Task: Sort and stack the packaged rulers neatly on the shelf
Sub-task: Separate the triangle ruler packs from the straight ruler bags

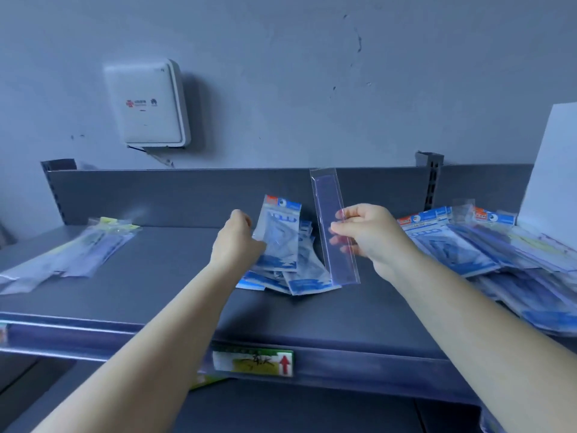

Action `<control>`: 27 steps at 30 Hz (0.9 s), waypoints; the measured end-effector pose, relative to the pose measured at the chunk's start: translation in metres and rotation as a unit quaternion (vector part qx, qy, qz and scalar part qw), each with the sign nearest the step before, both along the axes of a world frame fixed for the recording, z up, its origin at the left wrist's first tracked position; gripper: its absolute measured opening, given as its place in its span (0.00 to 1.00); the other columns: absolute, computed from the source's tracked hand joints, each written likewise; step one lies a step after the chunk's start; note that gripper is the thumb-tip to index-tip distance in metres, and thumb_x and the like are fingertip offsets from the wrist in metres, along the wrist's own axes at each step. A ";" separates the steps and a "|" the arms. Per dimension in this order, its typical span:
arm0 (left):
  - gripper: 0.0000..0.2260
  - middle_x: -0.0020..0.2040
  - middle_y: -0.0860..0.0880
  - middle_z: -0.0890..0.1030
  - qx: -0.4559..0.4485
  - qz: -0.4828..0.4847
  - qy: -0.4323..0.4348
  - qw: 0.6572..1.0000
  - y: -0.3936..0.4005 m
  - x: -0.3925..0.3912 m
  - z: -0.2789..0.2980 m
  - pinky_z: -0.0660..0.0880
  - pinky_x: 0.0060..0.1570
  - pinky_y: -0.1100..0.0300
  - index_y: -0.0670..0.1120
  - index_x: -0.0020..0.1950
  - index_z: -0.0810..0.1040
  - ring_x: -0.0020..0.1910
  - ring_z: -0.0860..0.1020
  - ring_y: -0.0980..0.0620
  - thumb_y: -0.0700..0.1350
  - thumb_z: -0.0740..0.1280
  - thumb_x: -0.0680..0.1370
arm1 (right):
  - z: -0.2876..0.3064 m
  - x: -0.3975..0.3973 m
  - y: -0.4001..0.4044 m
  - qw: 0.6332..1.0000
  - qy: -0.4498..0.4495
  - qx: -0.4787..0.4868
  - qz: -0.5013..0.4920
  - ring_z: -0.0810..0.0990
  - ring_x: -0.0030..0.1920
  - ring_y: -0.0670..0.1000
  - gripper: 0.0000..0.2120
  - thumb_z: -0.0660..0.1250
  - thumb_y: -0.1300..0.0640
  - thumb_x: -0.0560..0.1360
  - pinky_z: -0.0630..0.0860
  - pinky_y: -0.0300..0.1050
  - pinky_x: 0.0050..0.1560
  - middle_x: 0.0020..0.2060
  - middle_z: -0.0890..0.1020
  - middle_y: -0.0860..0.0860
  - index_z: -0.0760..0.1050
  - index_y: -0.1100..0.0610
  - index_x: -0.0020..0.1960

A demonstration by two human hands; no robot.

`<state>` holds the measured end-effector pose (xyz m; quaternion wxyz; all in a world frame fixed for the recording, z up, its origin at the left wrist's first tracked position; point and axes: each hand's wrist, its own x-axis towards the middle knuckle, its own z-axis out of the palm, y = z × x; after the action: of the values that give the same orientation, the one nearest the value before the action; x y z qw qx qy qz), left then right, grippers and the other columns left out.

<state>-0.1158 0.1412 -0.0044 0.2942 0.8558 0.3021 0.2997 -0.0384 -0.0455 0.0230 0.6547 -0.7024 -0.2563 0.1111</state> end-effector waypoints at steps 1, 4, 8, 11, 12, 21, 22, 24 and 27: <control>0.15 0.51 0.47 0.74 0.031 0.004 0.026 0.999 0.008 -0.003 -0.001 0.72 0.47 0.54 0.43 0.56 0.69 0.49 0.74 0.44 0.40 0.67 0.72 | 0.001 -0.004 0.010 1.000 0.003 -0.005 0.001 0.78 0.31 0.47 0.07 0.65 0.67 0.75 0.74 0.37 0.31 0.37 0.80 0.53 0.72 0.57 0.43; 0.15 0.53 0.49 0.75 0.069 -0.014 0.051 0.996 0.027 -0.013 0.001 0.72 0.50 0.55 0.45 0.58 0.72 0.51 0.74 0.47 0.46 0.67 0.74 | 0.001 -0.017 0.038 1.000 0.023 -0.017 0.003 0.78 0.31 0.47 0.08 0.63 0.69 0.75 0.74 0.36 0.29 0.37 0.79 0.54 0.72 0.57 0.42; 0.07 0.39 0.53 0.75 -0.021 -0.083 -0.026 0.996 0.059 -0.035 0.007 0.69 0.34 0.61 0.46 0.48 0.74 0.34 0.72 0.54 0.49 0.64 0.77 | 0.001 -0.040 0.092 0.998 0.058 -0.001 0.021 0.77 0.31 0.48 0.10 0.58 0.71 0.74 0.74 0.37 0.29 0.34 0.77 0.53 0.71 0.58 0.40; 0.06 0.38 0.54 0.75 -0.019 -0.096 -0.028 0.995 0.090 -0.055 0.009 0.68 0.33 0.62 0.46 0.47 0.75 0.33 0.72 0.55 0.48 0.64 0.77 | 0.002 -0.057 0.134 0.997 0.071 0.011 0.036 0.76 0.30 0.48 0.11 0.58 0.73 0.74 0.75 0.37 0.28 0.34 0.76 0.54 0.71 0.59 0.40; 0.05 0.39 0.54 0.76 0.014 -0.083 -0.014 0.996 0.104 -0.063 0.009 0.69 0.36 0.61 0.47 0.47 0.75 0.35 0.73 0.53 0.48 0.64 0.76 | 0.001 -0.062 0.148 0.996 0.075 0.012 0.038 0.76 0.30 0.48 0.11 0.59 0.73 0.74 0.76 0.37 0.28 0.34 0.75 0.54 0.71 0.59 0.40; 0.11 0.55 0.51 0.79 0.193 0.077 0.134 0.969 0.245 -0.138 0.002 0.66 0.53 0.57 0.48 0.58 0.74 0.57 0.75 0.46 0.46 0.60 0.77 | -0.004 -0.115 0.285 0.989 0.082 -0.077 0.099 0.77 0.32 0.50 0.09 0.61 0.74 0.73 0.80 0.46 0.46 0.35 0.74 0.54 0.72 0.62 0.46; 0.12 0.56 0.50 0.79 0.197 0.083 0.144 0.966 0.258 -0.145 0.002 0.66 0.54 0.56 0.48 0.58 0.74 0.57 0.75 0.46 0.46 0.60 0.76 | -0.004 -0.121 0.300 0.988 0.084 -0.079 0.102 0.77 0.32 0.50 0.09 0.61 0.74 0.73 0.80 0.45 0.45 0.35 0.74 0.55 0.72 0.62 0.47; 0.12 0.56 0.49 0.79 0.210 0.091 0.156 0.961 0.278 -0.158 0.000 0.66 0.54 0.55 0.48 0.59 0.73 0.57 0.75 0.45 0.45 0.60 0.76 | -0.003 -0.132 0.325 0.987 0.097 -0.064 0.111 0.77 0.33 0.50 0.10 0.62 0.74 0.73 0.80 0.41 0.40 0.37 0.74 0.56 0.71 0.64 0.51; 0.12 0.57 0.49 0.78 0.237 0.098 0.170 0.951 0.298 -0.168 -0.001 0.67 0.54 0.55 0.48 0.59 0.73 0.56 0.75 0.45 0.45 0.60 0.76 | -0.004 -0.140 0.354 0.987 0.074 -0.079 0.118 0.81 0.46 0.57 0.14 0.64 0.70 0.74 0.80 0.45 0.47 0.51 0.78 0.62 0.70 0.70 0.60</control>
<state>-0.2842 0.4395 -0.0053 -0.0041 0.9053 0.3504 0.2400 -0.1786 0.3086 0.0191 0.5968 -0.7066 -0.2782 0.2591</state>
